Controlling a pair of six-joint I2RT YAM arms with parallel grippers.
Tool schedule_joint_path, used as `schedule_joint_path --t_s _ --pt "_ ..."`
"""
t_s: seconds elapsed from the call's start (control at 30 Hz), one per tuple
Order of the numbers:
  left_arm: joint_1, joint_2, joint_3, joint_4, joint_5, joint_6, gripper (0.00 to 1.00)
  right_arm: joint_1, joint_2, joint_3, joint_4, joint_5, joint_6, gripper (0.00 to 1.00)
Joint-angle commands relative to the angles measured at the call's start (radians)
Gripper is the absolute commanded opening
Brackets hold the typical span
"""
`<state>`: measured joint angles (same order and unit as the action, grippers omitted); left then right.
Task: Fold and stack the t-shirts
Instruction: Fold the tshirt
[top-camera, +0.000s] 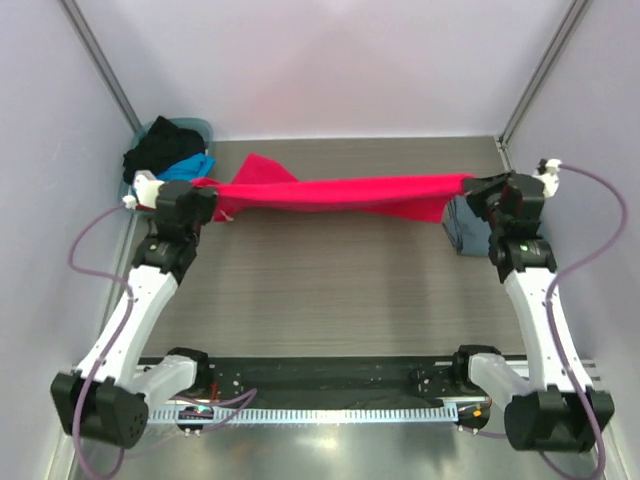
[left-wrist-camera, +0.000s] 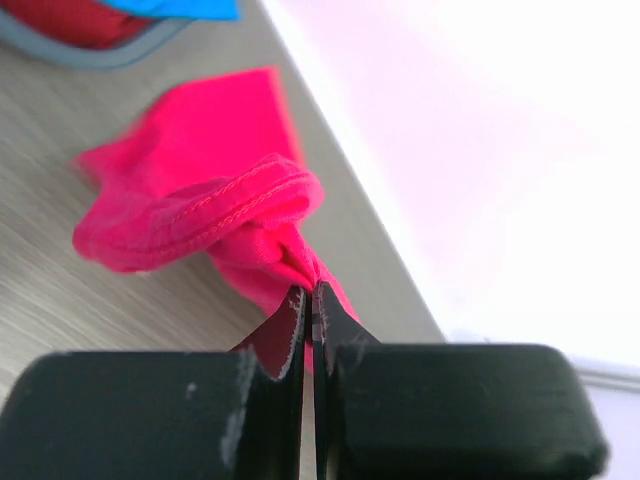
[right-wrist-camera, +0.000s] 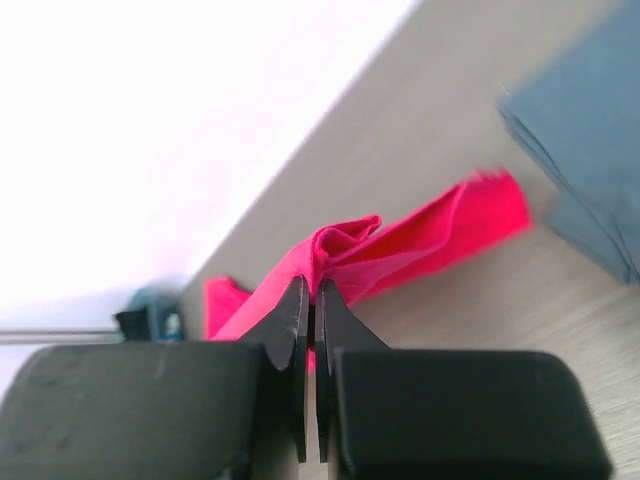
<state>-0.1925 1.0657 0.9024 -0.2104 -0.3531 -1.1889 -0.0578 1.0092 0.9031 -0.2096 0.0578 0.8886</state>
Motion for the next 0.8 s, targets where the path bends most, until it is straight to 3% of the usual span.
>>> schedule_joint_path --t_s 0.0,0.2,0.4,0.57,0.77 --pt "0.011 -0.099 0.178 -0.208 0.000 0.024 0.00 -0.002 -0.115 0.164 -0.197 0.048 -0.091 0.01" --pt "0.010 -0.266 0.417 -0.434 -0.064 0.133 0.00 -0.002 -0.273 0.406 -0.338 0.086 -0.151 0.01" --pt "0.011 -0.271 0.690 -0.587 -0.049 0.169 0.00 -0.002 -0.302 0.588 -0.421 0.114 -0.162 0.01" --pt "0.011 -0.164 0.765 -0.606 -0.026 0.163 0.00 -0.002 -0.248 0.599 -0.424 0.111 -0.125 0.01" --pt "0.018 0.025 0.754 -0.537 -0.049 0.181 0.00 -0.002 -0.121 0.474 -0.298 0.100 -0.089 0.01"
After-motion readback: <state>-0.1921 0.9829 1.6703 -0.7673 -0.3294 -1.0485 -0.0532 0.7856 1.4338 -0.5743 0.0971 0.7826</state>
